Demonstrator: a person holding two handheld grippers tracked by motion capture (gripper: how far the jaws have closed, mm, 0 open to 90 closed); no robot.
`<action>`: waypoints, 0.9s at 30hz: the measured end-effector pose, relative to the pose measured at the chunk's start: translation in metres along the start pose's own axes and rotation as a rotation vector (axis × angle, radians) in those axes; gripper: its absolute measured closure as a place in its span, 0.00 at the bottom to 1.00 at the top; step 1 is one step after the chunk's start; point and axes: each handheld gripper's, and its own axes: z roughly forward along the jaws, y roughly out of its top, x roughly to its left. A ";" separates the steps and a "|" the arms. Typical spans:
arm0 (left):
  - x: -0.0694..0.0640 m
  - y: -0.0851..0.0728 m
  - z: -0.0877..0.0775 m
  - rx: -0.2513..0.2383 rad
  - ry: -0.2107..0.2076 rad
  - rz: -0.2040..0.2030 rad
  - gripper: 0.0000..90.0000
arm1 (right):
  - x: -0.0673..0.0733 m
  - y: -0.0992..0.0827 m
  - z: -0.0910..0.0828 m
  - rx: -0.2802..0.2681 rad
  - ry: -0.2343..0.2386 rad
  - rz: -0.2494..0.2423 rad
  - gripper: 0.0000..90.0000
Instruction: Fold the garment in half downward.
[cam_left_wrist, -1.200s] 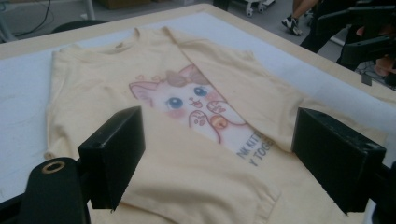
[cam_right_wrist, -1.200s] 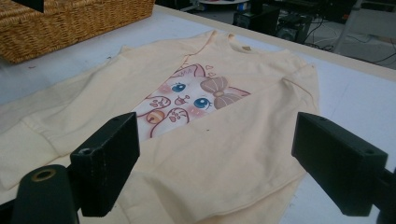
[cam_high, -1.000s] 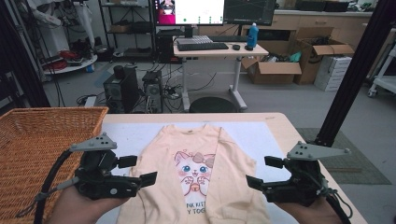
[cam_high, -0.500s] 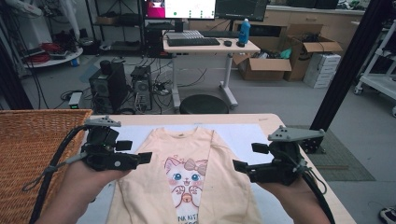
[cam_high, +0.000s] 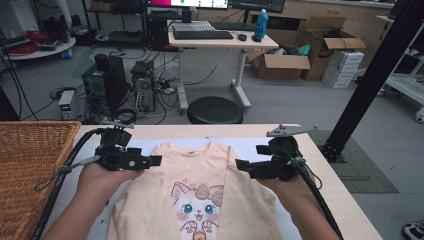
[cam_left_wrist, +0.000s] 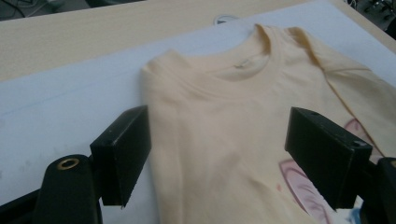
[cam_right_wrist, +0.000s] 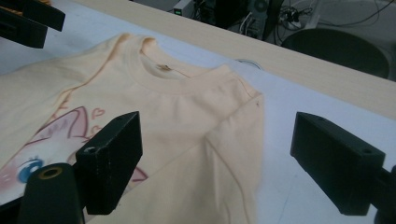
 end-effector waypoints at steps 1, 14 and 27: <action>0.004 0.002 0.005 0.008 -0.001 -0.007 0.26 | -0.004 0.000 0.006 0.003 0.000 0.004 0.19; 0.019 -0.008 0.031 0.073 0.049 -0.028 0.38 | -0.041 -0.012 0.059 0.105 -0.032 0.078 0.24; 0.021 -0.021 0.025 0.060 -0.019 -0.097 0.96 | -0.034 -0.015 0.065 0.162 0.008 0.075 0.91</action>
